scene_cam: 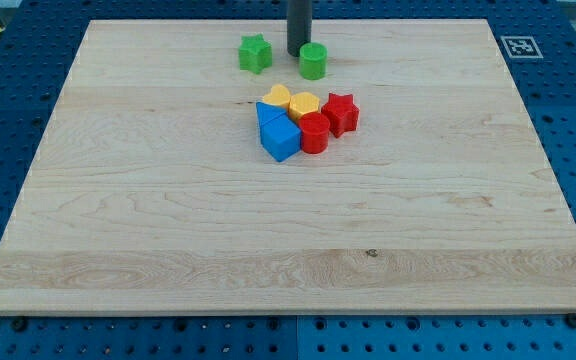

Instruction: Push the green circle closer to the red star

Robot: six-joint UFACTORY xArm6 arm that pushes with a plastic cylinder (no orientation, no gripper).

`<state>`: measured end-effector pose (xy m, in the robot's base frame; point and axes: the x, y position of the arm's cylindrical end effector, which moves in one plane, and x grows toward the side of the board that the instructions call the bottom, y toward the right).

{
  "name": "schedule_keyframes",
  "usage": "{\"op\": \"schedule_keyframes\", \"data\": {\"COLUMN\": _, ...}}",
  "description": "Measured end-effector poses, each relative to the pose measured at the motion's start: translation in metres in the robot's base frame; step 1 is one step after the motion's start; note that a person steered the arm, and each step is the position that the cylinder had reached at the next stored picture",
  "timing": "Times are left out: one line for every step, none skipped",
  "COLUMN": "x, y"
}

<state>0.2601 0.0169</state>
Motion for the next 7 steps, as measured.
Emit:
{"op": "schedule_keyframes", "data": {"x": 0.002, "y": 0.006}}
{"op": "schedule_keyframes", "data": {"x": 0.015, "y": 0.016}}
{"op": "schedule_keyframes", "data": {"x": 0.035, "y": 0.025}}
{"op": "schedule_keyframes", "data": {"x": 0.054, "y": 0.026}}
{"op": "schedule_keyframes", "data": {"x": 0.039, "y": 0.039}}
{"op": "schedule_keyframes", "data": {"x": 0.037, "y": 0.065}}
{"op": "schedule_keyframes", "data": {"x": 0.054, "y": 0.077}}
